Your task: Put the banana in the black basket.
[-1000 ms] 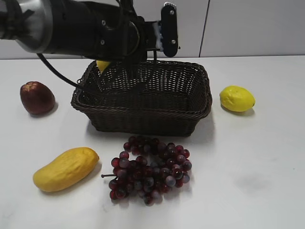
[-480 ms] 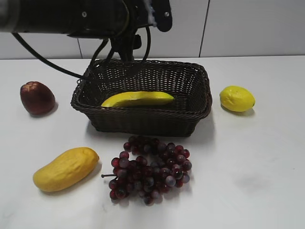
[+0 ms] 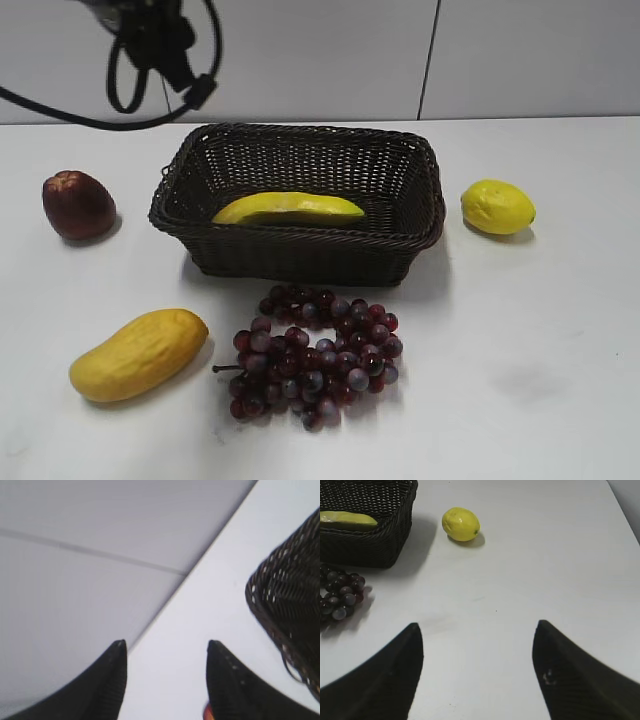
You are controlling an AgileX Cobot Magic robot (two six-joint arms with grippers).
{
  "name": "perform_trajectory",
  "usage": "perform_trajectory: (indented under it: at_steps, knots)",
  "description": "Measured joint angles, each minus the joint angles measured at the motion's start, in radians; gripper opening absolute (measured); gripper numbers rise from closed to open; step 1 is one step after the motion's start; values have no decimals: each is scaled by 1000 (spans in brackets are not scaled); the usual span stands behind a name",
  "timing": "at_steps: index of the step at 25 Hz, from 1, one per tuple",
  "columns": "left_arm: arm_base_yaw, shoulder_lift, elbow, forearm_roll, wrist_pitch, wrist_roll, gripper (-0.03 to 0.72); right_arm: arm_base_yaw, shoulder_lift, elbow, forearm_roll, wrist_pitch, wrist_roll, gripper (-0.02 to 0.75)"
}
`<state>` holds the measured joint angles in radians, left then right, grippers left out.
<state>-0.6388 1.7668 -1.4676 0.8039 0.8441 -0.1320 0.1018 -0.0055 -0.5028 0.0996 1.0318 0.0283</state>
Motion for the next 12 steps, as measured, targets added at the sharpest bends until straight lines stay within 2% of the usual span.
perform_trajectory:
  at_steps: [5,12]
  knots:
    - [193,-45,-1,-382,148,105,493,0,0,0,0,0,0,519]
    - [503,-74,-1,-788,312,166,493,0,0,0,0,0,0,519]
